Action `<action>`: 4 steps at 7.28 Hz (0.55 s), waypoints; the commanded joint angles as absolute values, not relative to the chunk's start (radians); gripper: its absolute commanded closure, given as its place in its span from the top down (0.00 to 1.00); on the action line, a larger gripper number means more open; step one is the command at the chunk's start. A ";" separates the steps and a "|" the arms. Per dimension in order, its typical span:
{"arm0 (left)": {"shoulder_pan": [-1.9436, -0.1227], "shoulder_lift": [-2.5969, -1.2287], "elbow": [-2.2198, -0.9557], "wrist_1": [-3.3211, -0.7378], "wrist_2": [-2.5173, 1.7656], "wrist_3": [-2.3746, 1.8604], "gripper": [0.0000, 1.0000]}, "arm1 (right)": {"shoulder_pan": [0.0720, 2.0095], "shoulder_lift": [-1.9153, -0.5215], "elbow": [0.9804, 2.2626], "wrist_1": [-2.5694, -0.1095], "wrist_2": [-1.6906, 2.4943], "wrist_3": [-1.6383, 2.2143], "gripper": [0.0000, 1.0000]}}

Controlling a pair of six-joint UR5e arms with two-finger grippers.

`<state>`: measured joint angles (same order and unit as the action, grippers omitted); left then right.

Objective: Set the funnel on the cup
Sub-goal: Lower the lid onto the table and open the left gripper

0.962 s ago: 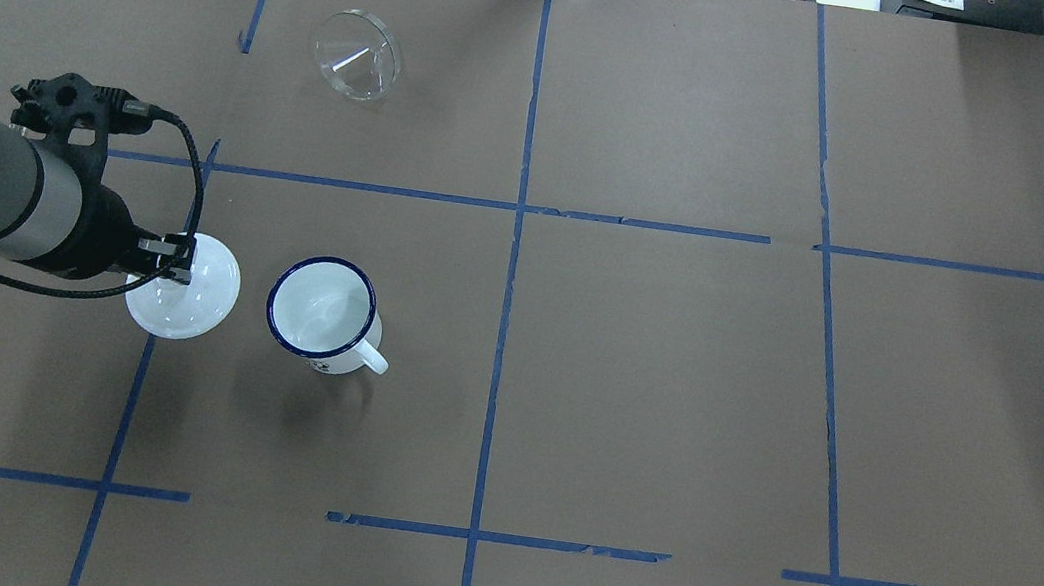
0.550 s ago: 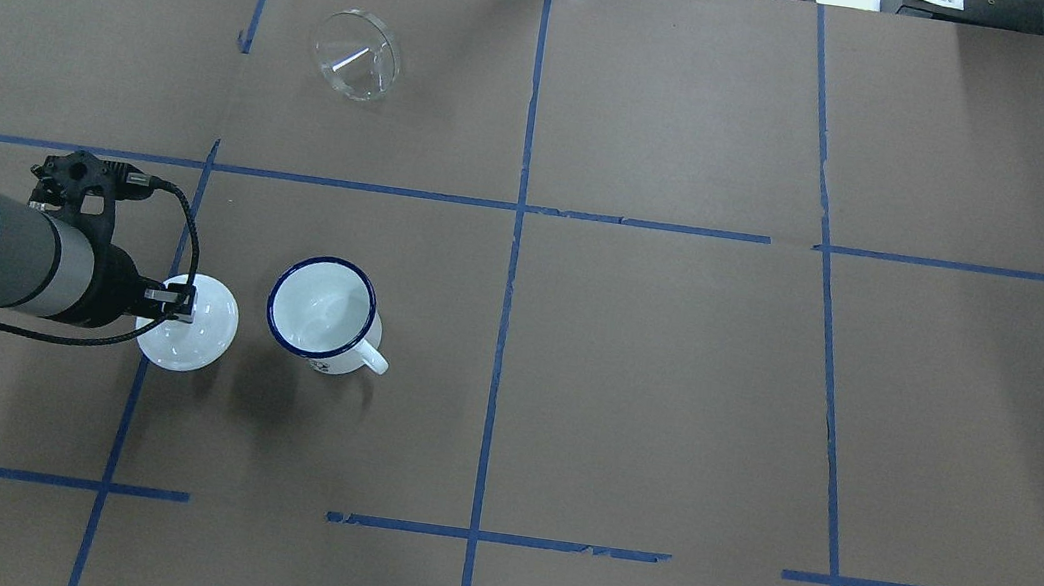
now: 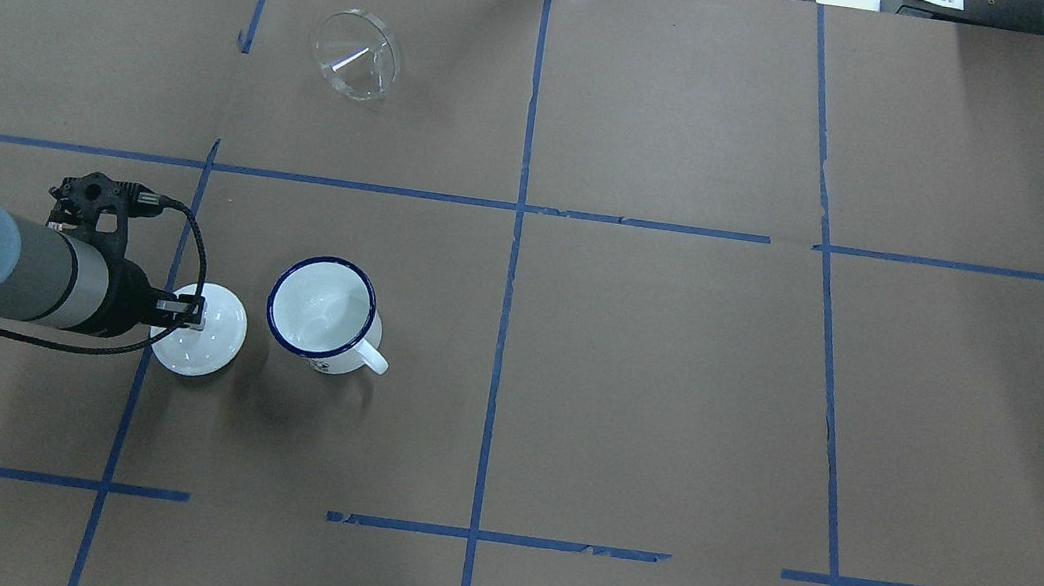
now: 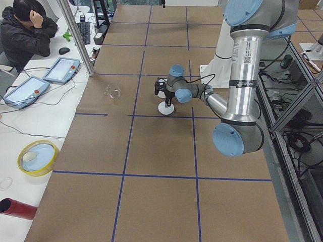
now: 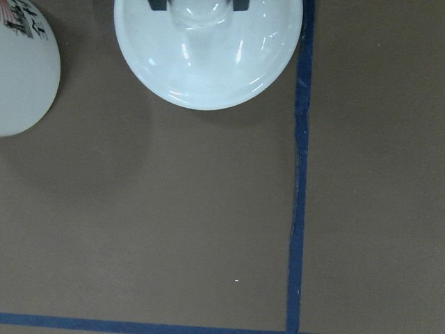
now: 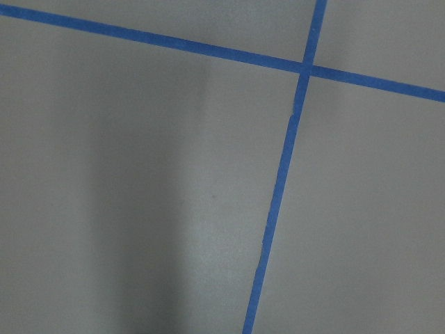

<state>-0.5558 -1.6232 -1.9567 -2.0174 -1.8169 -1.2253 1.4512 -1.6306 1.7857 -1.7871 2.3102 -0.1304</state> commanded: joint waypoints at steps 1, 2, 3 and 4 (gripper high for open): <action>-0.555 -1.629 -1.953 -2.019 -1.816 -1.224 0.87 | 1.451 -1.631 1.787 -1.787 2.310 -0.130 1.00; -0.555 -1.631 -1.954 -2.019 -1.815 -1.226 0.99 | 1.451 -1.631 1.786 -1.787 2.310 -0.130 1.00; -0.557 -1.634 -1.956 -2.017 -1.815 -1.227 1.00 | 1.451 -1.631 1.786 -1.787 2.310 -0.130 1.00; -0.571 -1.635 -1.969 -2.017 -1.816 -1.227 1.00 | 1.451 -1.631 1.787 -1.787 2.310 -0.130 1.00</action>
<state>-0.5594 -1.6326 -1.9584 -2.0178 -1.8152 -1.2264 1.4512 -1.6306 1.7860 -1.7871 2.3101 -0.1304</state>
